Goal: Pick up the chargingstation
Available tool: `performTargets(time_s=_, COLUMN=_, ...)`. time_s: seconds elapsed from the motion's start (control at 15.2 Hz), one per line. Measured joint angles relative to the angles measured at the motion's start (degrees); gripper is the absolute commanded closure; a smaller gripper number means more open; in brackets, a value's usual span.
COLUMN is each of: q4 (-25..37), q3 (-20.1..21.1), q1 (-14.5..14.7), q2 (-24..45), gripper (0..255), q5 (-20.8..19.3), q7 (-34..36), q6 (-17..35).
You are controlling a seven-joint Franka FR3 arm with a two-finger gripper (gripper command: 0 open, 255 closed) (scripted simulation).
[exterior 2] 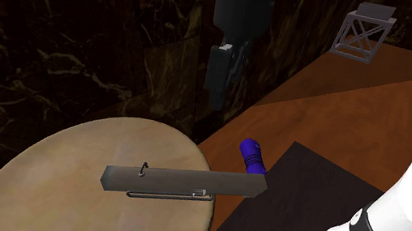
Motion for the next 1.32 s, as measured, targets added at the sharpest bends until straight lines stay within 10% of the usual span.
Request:
performTargets(time_s=1.25, q4=-6.1, q3=10.7, q1=5.7, q2=23.4, gripper=0, q5=-0.4, q7=3.2, q6=25.3)
performTargets(time_s=1.32, q4=-6.2, q3=10.7, q1=5.6, q2=23.9, gripper=255, q5=-0.5, q7=3.3, q6=25.8)
